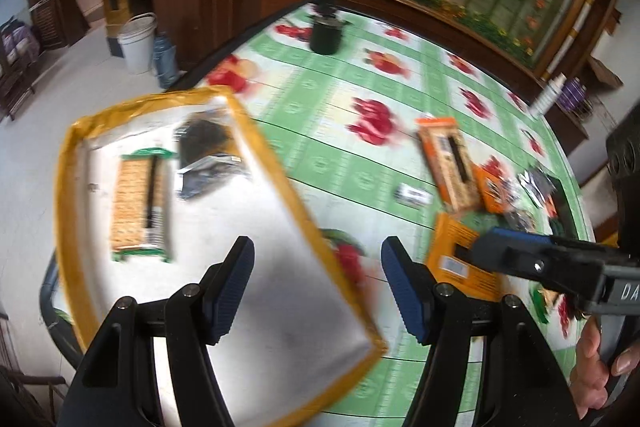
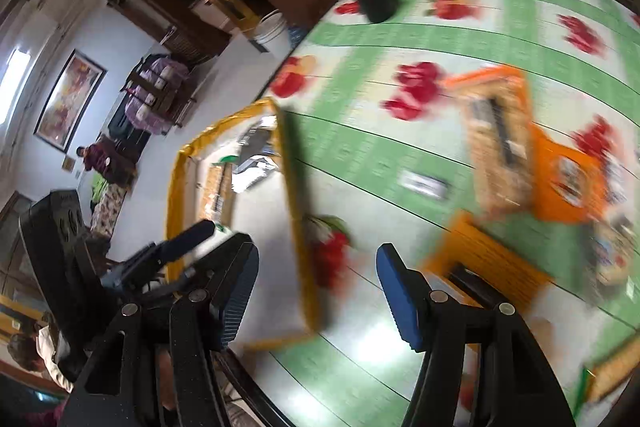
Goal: Organize snacks
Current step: 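Move both open tools back over the snack pile on the table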
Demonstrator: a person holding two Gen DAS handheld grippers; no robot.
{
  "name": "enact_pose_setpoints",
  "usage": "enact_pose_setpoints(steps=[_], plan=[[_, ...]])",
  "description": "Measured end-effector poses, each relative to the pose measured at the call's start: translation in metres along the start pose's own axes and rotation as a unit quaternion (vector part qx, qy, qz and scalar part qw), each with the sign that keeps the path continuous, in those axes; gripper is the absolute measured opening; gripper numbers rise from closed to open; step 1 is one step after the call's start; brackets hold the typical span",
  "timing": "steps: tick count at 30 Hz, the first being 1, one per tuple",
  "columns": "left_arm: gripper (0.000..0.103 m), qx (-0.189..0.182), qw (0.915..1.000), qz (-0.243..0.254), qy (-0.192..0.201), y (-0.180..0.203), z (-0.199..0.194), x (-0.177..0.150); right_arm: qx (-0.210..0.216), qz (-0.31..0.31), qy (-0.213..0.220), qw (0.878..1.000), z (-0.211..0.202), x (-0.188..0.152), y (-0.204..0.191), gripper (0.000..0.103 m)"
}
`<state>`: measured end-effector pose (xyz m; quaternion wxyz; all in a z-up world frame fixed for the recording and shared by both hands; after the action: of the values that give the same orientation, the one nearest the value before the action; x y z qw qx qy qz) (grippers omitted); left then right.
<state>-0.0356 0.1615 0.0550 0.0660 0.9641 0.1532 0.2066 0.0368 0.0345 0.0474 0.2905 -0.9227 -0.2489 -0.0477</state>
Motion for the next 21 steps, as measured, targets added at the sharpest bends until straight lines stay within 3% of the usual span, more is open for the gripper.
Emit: enact_pose_setpoints(steps=[12, 19, 21], plan=[[0.065, -0.040, 0.9953, 0.079, -0.038, 0.081, 0.025, -0.008, -0.036, 0.061, -0.009, 0.997, -0.033, -0.096, 0.101, 0.066], [0.065, -0.074, 0.9853, 0.134, -0.075, 0.129, 0.067, 0.021, -0.034, 0.084, 0.002, 0.996, -0.054, -0.117, 0.122, 0.066], [0.065, -0.067, 0.9847, 0.133, -0.091, 0.134, 0.085, 0.030, -0.032, 0.088, 0.008, 0.996, -0.061, -0.122, 0.124, 0.066]])
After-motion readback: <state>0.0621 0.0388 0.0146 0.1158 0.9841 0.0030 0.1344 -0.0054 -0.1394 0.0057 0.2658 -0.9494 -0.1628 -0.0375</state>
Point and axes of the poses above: each gripper's, at about its wrist camera, not at the fingertips, and z roughly the way its jaws point, y to its right, x to its top, the point moved 4 cm from there along z, roughly the way its jaws point, and after that the axes turned 11 degrees about -y, right-handed, at the moved point
